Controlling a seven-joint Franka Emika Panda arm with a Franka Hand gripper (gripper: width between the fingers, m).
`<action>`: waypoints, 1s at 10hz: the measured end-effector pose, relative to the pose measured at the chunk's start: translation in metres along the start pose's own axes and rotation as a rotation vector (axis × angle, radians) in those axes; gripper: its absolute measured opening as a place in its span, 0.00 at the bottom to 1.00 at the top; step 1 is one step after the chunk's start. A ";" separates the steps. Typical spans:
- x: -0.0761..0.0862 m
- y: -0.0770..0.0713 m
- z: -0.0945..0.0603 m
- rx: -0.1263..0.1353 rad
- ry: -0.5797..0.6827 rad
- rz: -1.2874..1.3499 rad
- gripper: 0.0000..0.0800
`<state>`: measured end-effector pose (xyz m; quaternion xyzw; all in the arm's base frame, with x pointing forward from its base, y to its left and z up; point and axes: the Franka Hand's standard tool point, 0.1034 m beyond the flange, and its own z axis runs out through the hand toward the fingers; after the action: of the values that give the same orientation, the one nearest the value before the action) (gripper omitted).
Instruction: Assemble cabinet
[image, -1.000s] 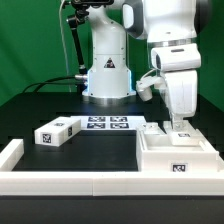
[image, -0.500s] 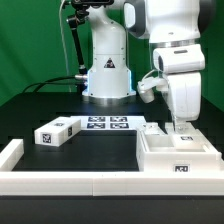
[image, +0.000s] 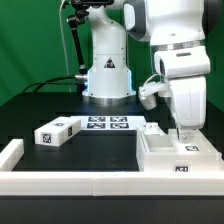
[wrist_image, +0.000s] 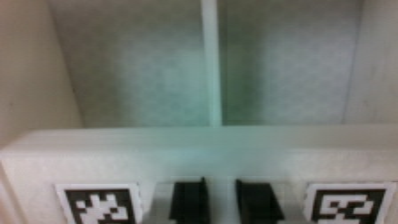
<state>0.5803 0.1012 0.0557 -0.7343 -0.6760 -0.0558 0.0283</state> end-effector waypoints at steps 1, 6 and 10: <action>0.000 0.000 0.000 0.002 -0.001 0.002 0.09; 0.000 0.000 -0.005 -0.009 -0.002 0.003 0.22; 0.001 -0.003 -0.029 -0.039 -0.016 0.015 0.83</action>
Offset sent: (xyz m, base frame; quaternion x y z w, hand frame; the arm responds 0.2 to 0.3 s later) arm -0.0053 0.0001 0.0025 -0.0126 -0.0140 0.0052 0.9998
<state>0.5760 0.0987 0.0847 -0.7401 -0.6695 -0.0629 0.0089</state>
